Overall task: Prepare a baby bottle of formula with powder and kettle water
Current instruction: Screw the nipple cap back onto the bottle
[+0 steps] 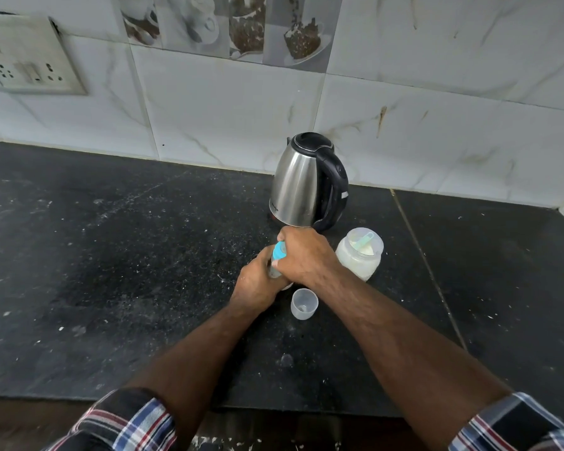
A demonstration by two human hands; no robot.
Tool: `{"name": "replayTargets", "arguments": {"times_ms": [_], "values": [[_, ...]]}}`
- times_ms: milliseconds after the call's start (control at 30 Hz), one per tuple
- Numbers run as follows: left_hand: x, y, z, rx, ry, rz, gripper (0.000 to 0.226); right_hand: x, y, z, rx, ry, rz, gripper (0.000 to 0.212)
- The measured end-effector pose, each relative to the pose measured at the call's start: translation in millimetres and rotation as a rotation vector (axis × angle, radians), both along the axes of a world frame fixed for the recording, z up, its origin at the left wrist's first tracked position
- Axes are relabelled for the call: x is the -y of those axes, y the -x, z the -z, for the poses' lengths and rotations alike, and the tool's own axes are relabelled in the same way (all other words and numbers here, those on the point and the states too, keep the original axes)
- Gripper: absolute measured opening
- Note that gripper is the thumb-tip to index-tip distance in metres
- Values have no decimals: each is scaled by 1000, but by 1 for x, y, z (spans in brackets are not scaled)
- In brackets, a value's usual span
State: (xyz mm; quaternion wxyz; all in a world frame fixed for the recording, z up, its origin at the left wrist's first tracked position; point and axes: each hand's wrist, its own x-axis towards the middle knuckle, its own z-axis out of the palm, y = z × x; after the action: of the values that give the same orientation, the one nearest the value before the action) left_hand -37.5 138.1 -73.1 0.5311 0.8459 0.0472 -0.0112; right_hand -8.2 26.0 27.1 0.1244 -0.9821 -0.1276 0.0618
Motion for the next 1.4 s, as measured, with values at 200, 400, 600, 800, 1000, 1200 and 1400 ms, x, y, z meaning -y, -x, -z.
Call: {"name": "replayTargets", "arguments": {"times_ms": [200,400,600,800,1000,1200,1400], "values": [[-5,-2,-1,-4,-55,41,75,46,-3,3,-127,-354,71,90],[-6,-1,0,-23,-90,50,85,92,30,37,-501,-421,33,117],[-4,-1,-2,13,-87,43,78,75,42,67,-290,-331,79,72],[-5,-2,-3,3,-109,23,69,75,25,42,-205,-551,175,48],[-5,0,-2,19,-121,19,64,70,1,-3,-35,-395,-8,74],[-6,0,-3,16,-135,37,61,45,-15,-35,-16,-140,-256,51],[-8,-1,-3,21,-159,52,60,21,-21,-43,-62,134,-397,57]]}}
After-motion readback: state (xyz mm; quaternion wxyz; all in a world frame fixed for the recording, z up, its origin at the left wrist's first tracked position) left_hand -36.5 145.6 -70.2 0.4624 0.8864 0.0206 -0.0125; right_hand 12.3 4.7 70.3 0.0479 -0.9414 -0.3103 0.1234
